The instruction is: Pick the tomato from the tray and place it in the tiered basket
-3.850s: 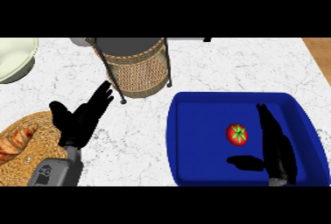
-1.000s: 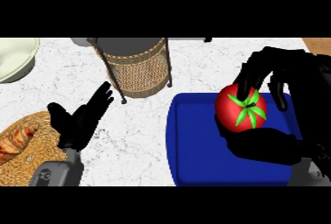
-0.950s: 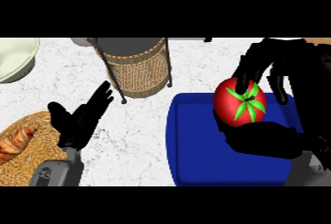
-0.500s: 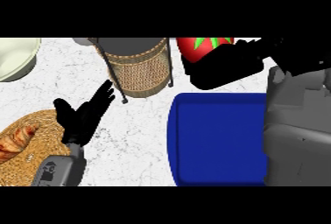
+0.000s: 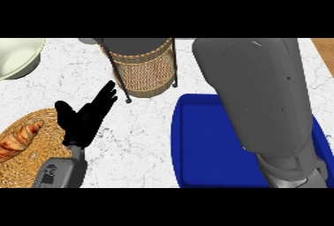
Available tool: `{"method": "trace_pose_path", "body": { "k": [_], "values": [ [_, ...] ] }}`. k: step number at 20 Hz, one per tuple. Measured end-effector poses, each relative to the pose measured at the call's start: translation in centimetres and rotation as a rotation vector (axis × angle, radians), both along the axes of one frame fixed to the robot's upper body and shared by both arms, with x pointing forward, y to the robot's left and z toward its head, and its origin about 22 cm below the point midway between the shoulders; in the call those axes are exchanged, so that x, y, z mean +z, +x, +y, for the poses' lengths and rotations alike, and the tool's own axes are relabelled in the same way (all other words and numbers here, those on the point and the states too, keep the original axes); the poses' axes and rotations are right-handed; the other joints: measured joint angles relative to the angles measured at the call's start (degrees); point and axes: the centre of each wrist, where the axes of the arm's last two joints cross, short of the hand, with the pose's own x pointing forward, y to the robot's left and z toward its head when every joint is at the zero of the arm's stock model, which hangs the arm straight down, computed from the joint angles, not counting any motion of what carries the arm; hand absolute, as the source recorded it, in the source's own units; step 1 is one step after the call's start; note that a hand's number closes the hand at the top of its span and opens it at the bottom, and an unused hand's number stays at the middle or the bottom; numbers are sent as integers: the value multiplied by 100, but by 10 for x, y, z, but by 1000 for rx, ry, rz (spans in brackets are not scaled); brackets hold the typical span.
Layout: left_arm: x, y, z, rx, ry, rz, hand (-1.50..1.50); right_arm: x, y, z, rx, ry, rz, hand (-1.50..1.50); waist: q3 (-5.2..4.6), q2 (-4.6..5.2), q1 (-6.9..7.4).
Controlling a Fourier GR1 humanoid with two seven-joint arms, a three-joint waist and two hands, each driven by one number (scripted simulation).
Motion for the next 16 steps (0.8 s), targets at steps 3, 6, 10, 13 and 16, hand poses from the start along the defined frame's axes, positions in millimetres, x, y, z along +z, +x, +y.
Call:
{"method": "trace_pose_path", "body": {
  "k": [3, 6, 10, 13, 16],
  "values": [
    [1, 2, 1, -1, 1, -3, 0, -11, 21, 12, -3, 17, 5, 150, -1, 16, 25],
    [2, 5, -4, -8, -3, -4, 0, -22, 40, 20, 6, 44, 6, 150, -1, 32, 57],
    [2, 8, -11, -11, -5, -11, 0, -39, 57, 32, 20, 69, 18, 150, -3, 39, 96],
    [4, 9, -12, -20, -2, -13, 0, -58, 69, 35, 12, 101, 35, 150, -5, 56, 177],
    [6, 11, -19, -50, 1, -18, 0, -64, 76, 32, 14, 234, 54, -150, -6, 96, 329]
  ]
}}
